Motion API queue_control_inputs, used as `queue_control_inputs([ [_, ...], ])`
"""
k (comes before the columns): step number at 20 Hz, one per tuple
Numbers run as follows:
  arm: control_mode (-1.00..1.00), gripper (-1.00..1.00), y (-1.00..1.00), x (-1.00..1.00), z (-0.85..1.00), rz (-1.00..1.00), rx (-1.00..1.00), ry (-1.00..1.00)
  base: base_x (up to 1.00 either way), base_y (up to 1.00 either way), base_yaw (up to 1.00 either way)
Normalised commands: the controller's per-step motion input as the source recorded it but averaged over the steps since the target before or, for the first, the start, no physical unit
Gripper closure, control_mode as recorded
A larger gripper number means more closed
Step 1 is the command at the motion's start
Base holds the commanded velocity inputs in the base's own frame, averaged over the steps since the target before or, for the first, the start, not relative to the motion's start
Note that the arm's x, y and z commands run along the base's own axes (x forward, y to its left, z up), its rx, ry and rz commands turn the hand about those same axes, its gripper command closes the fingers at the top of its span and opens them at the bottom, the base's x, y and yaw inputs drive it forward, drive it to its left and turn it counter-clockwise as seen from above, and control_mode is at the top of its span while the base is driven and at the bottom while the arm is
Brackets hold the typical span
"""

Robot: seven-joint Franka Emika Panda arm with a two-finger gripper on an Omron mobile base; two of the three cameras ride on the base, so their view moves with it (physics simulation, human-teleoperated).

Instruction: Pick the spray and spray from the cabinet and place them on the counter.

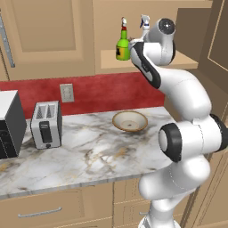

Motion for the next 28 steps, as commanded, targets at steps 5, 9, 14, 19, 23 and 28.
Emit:
queue_control_inputs([
  [5, -1.0, -1.0, 0.0, 0.12, -0.03, 0.01, 0.0, 0.0, 0.0, 0.0, 0.0],
  [9, -1.0, -1.0, -0.01, 0.16, -0.04, 0.01, 0.0, -0.02, 0.0, 0.0, 0.0],
  [14, -1.0, 1.0, 0.0, 0.0, 0.0, 0.01, 0.0, -0.01, 0.0, 0.0, 0.0],
  [19, -1.0, 1.0, 0.0, 0.0, 0.0, 0.0, 0.0, 0.0, 0.0, 0.0, 0.0],
  [23, -1.0, 1.0, -0.02, 0.0, 0.0, 0.0, 0.0, 0.0, 0.0, 0.0, 0.0],
  [28, -1.0, 1.0, -0.13, -0.02, 0.03, 0.0, 0.0, -0.01, 0.0, 0.0, 0.0],
])
